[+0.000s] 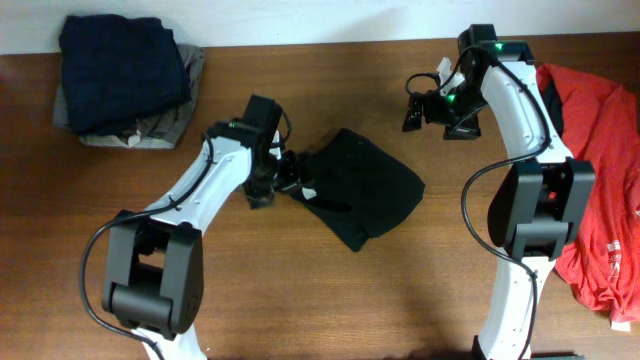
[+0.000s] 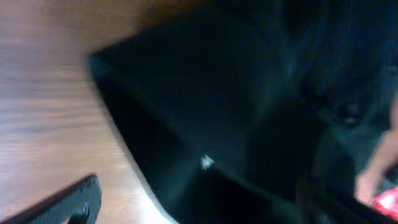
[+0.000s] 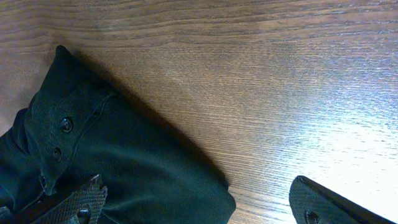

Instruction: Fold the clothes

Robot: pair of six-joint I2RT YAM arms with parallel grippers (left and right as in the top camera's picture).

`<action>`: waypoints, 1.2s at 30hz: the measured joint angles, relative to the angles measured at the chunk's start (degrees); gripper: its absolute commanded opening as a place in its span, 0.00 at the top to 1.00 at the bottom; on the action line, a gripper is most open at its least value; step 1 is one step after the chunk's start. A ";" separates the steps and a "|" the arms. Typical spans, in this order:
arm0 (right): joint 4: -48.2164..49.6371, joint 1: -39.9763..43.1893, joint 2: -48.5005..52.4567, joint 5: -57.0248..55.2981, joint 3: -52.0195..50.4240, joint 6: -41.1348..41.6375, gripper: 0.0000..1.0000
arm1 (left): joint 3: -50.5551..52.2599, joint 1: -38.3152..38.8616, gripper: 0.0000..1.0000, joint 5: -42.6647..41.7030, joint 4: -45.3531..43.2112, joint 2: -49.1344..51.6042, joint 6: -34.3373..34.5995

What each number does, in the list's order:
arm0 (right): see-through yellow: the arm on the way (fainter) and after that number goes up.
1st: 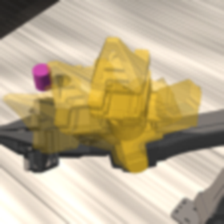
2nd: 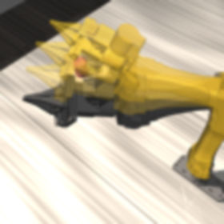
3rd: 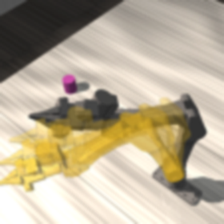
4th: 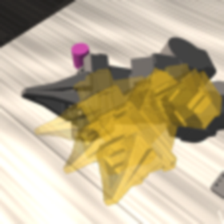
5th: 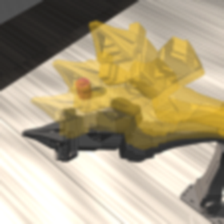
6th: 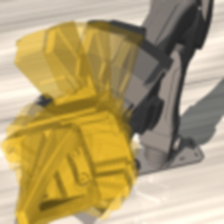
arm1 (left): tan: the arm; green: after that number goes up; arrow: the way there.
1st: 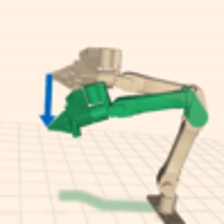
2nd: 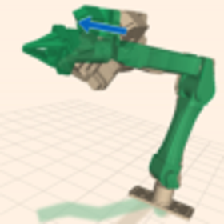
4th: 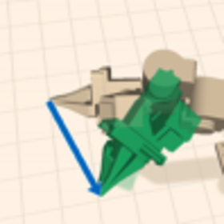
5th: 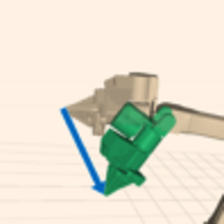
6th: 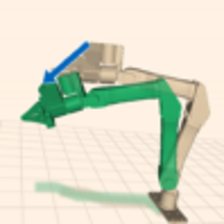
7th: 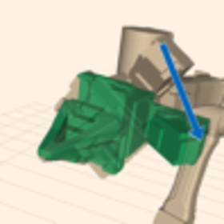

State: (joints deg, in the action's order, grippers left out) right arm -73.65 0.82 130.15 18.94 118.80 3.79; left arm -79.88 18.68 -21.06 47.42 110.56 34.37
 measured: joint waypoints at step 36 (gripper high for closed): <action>-0.17 0.00 0.11 0.00 0.00 0.04 0.01 | 9.70 6.64 0.01 -11.89 -20.72 2.95 9.64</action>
State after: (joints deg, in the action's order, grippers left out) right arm -73.82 0.82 130.26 18.94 118.80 3.84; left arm -70.17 25.32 -32.95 26.70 113.51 44.01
